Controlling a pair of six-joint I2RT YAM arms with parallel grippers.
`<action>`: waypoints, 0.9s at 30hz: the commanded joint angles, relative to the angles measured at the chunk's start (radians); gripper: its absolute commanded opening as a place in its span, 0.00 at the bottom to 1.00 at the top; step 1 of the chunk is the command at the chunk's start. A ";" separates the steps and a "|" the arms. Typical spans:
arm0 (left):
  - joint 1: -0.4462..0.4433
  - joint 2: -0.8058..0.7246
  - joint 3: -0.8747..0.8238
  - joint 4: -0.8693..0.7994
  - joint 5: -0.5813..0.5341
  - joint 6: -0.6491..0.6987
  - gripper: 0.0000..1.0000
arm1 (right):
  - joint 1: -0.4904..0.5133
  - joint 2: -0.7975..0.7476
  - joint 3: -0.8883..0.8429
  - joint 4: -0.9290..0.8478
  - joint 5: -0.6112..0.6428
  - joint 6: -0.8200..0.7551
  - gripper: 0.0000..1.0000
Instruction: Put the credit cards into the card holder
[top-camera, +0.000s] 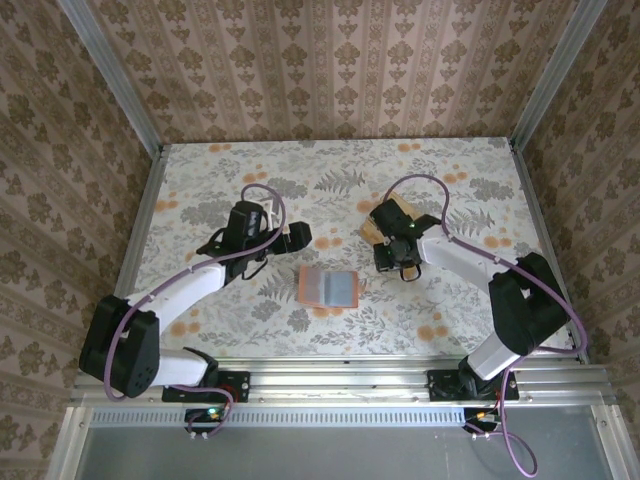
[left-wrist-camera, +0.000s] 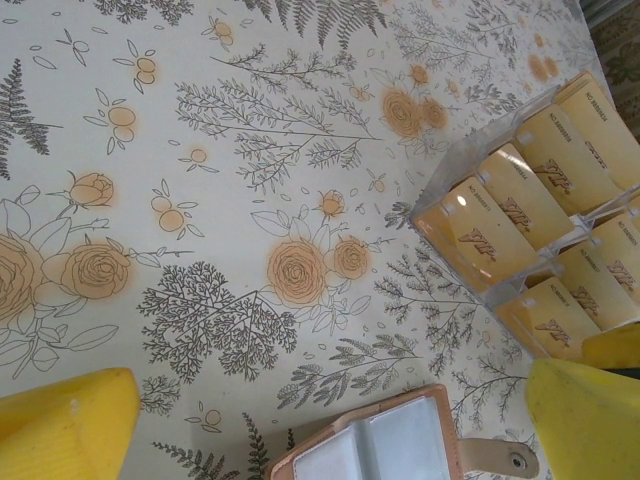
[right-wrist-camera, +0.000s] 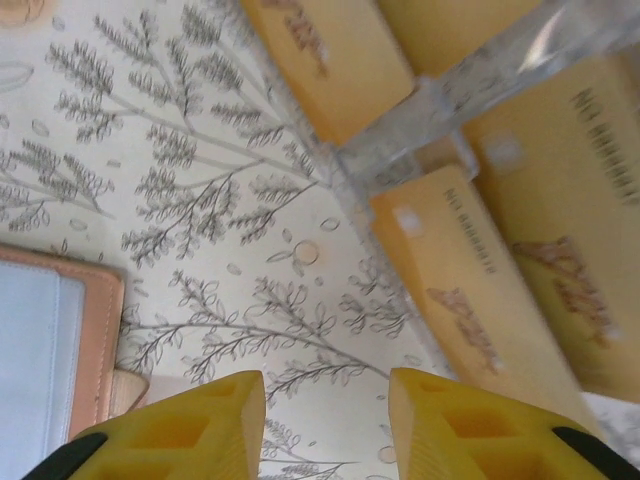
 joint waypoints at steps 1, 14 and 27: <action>0.011 -0.024 -0.018 0.022 -0.009 -0.001 1.00 | 0.001 0.025 0.058 -0.074 0.110 -0.049 0.41; 0.011 -0.021 -0.050 0.052 0.002 -0.020 1.00 | 0.001 0.109 0.054 -0.101 0.271 -0.124 0.43; 0.011 -0.010 -0.049 0.065 -0.001 -0.018 1.00 | 0.021 0.103 -0.001 -0.072 0.165 -0.081 0.40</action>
